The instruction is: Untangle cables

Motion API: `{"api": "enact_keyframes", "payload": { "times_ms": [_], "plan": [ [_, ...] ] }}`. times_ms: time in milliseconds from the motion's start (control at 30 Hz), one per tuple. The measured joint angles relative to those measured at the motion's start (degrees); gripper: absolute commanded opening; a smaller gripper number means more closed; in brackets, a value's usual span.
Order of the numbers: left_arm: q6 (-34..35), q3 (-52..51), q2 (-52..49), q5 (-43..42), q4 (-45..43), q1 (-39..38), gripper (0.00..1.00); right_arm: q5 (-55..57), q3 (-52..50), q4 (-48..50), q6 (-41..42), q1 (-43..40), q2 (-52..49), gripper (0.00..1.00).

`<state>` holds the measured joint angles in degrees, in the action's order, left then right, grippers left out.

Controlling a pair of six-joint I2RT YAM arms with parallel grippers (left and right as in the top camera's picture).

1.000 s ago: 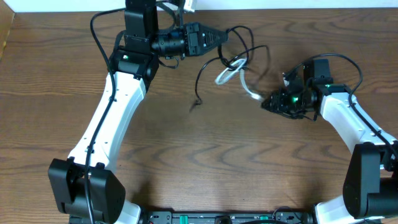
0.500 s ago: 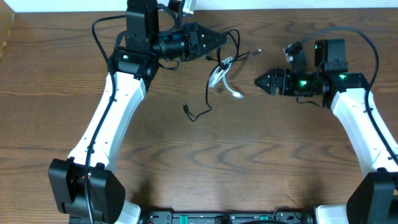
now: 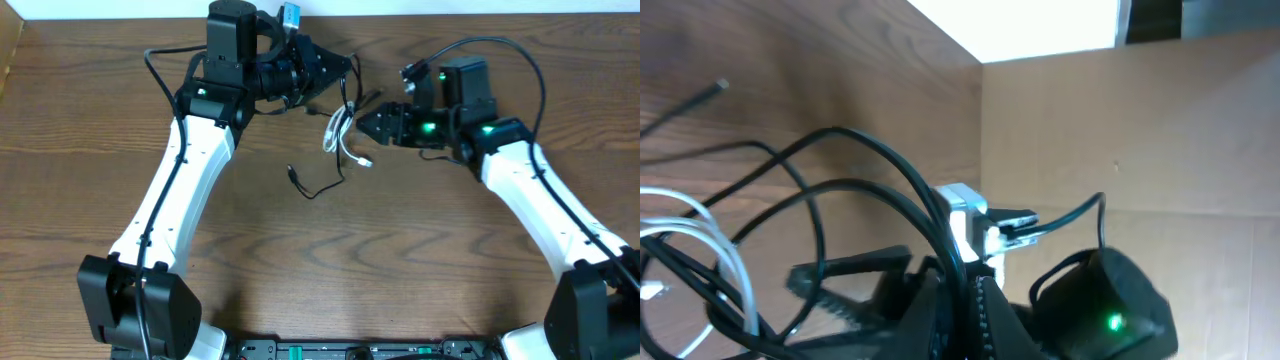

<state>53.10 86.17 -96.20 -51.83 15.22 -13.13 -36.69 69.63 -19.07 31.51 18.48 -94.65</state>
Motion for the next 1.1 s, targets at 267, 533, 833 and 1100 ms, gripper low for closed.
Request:
{"api": "enact_keyframes", "payload": {
  "times_ms": [267,533,833,1100],
  "plan": [
    [1.33,0.00,0.00,1.25,0.04,0.00,0.07,3.76,0.00,6.16,8.63,4.02,-4.70,0.57],
    [1.53,0.00,0.00,1.42,1.05,0.00,0.07,4.96,0.00,13.11,13.25,4.63,-7.65,0.54],
    [4.85,0.00,0.00,1.44,1.33,0.00,0.07,6.10,0.00,20.33,14.78,4.63,-11.39,0.41],
    [6.14,0.00,0.00,2.51,1.33,0.09,0.07,2.86,0.00,18.36,12.41,4.13,-11.85,0.43]
  ]
}}
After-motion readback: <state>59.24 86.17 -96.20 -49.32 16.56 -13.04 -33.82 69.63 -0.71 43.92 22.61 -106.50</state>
